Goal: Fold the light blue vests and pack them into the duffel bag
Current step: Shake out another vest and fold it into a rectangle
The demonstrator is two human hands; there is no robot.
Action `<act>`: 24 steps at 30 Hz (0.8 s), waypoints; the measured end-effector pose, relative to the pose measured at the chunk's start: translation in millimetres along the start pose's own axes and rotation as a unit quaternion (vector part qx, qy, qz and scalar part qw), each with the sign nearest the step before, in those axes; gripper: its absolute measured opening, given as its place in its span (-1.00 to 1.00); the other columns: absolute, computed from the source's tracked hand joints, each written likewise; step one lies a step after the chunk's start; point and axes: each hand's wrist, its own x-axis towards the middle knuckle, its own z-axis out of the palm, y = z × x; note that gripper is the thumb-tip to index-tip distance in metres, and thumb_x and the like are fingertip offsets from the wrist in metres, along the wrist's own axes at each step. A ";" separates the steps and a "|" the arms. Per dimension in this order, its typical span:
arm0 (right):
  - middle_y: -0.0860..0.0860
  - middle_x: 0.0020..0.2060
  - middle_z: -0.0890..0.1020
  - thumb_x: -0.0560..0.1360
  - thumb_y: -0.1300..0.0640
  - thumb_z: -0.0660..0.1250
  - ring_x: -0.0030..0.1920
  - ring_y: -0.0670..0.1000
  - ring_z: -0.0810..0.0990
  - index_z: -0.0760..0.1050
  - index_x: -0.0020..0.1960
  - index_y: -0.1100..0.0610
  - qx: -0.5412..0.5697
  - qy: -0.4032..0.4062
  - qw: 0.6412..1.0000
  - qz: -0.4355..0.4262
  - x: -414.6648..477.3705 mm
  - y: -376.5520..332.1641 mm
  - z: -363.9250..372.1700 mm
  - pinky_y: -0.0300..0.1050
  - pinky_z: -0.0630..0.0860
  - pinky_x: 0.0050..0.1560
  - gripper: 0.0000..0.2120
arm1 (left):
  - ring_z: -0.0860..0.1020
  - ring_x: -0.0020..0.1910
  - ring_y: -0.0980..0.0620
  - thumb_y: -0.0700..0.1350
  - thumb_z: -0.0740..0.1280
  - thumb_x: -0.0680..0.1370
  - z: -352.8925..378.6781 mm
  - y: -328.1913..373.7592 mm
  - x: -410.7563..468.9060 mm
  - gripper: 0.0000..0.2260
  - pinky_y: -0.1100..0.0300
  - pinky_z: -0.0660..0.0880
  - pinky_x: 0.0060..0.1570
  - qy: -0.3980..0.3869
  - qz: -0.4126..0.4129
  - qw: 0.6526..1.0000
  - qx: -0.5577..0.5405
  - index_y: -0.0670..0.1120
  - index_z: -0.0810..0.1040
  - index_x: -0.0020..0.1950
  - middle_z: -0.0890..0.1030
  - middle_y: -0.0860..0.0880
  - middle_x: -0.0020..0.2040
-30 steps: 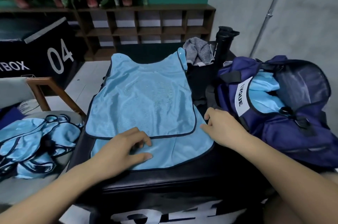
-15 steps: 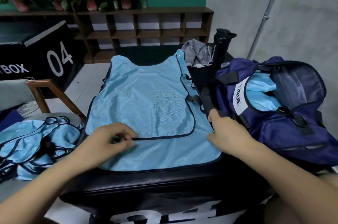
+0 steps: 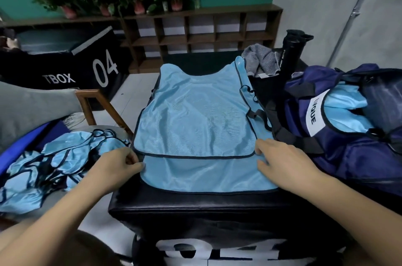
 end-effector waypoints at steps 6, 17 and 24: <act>-0.09 -0.04 0.51 0.65 -0.04 0.20 -0.08 0.10 0.58 0.32 0.11 -0.07 -0.008 -0.016 1.000 -0.004 2.1 -0.5 2.9 0.05 0.56 -0.03 -0.91 | 0.62 -0.21 0.11 0.01 0.52 0.50 -4.2 6.7 1.7 -0.85 0.15 0.52 -0.22 -0.005 -0.028 1.000 -0.004 0.02 0.67 -0.24 0.69 0.07 -0.26; -0.03 0.07 0.57 0.66 -0.09 0.19 0.02 0.16 0.63 0.30 0.18 -0.04 -0.053 -0.022 0.998 -0.005 2.8 -4.9 1.9 0.06 0.56 -0.02 -0.82 | 0.64 -0.26 0.09 0.06 0.55 0.44 -14.5 -10.8 -24.1 -0.81 0.11 0.58 -0.23 -0.050 -0.034 0.997 0.045 -0.01 0.66 -0.27 0.68 0.03 -0.32; -0.04 0.08 0.54 0.61 -0.10 0.25 -0.06 0.18 0.65 0.29 0.30 -0.05 -0.087 0.024 0.993 -0.075 10.7 -14.0 -10.6 0.06 0.55 -0.12 -0.69 | 0.54 -0.25 0.18 0.00 0.57 0.45 -16.9 -4.5 -9.5 -0.78 0.11 0.53 -0.27 0.080 0.189 0.978 0.043 0.15 0.52 -0.14 0.57 0.15 -0.19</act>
